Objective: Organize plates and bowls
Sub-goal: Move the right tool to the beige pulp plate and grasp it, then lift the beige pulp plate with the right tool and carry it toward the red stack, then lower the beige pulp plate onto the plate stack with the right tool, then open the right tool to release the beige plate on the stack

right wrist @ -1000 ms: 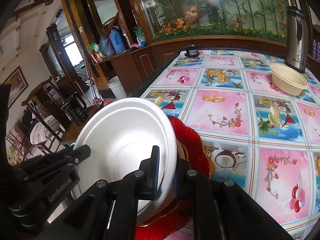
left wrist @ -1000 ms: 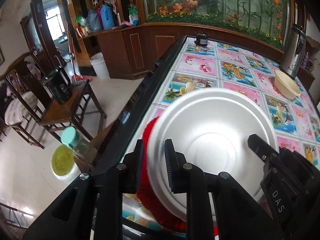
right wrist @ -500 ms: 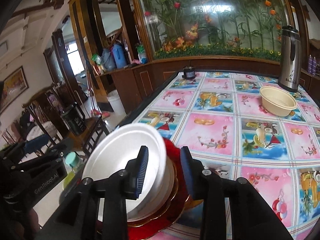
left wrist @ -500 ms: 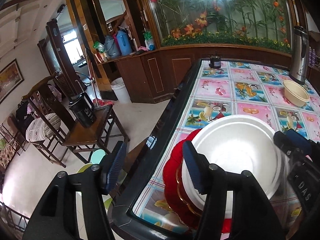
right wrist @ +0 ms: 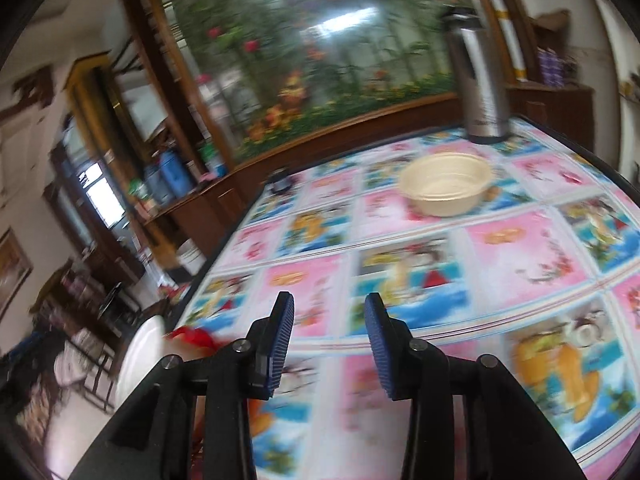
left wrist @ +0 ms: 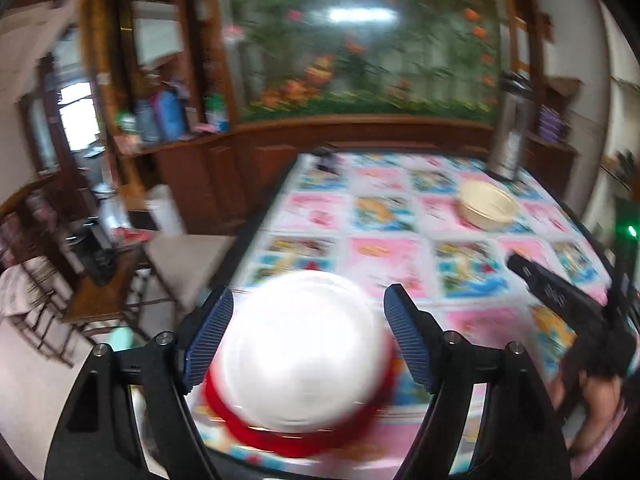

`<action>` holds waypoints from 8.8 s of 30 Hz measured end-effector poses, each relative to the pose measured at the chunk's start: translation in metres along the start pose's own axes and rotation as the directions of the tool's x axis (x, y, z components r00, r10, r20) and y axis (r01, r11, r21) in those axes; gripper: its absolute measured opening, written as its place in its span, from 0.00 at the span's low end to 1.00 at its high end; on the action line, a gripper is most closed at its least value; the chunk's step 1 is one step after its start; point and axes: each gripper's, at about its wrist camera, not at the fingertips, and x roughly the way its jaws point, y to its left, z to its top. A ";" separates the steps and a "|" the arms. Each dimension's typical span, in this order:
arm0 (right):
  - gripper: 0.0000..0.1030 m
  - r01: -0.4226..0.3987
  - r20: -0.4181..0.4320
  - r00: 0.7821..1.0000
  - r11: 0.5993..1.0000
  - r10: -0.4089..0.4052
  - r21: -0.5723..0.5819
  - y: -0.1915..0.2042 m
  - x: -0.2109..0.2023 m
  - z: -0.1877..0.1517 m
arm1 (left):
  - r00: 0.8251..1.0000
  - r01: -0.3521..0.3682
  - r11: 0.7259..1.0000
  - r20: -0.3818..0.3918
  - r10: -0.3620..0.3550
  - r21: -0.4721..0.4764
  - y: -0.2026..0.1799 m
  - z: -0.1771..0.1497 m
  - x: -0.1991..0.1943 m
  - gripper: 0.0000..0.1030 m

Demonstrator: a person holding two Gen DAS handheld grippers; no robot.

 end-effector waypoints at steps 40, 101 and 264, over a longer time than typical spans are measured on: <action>0.39 -0.117 -0.059 0.981 0.808 0.184 0.578 -0.238 0.170 0.128 | 0.867 0.105 0.985 -0.472 -0.160 -0.140 -0.217 0.153 0.304 0.75; 0.09 -0.111 -0.081 0.981 0.854 0.176 0.509 -0.197 0.040 0.040 | 0.880 0.279 0.949 -0.357 -0.314 -0.147 -0.189 0.057 0.158 0.08; 0.46 -0.402 -0.232 0.901 0.906 0.366 -0.132 0.108 -0.026 -0.051 | 0.983 -0.183 0.975 -0.018 0.182 -0.122 0.063 -0.036 -0.003 0.57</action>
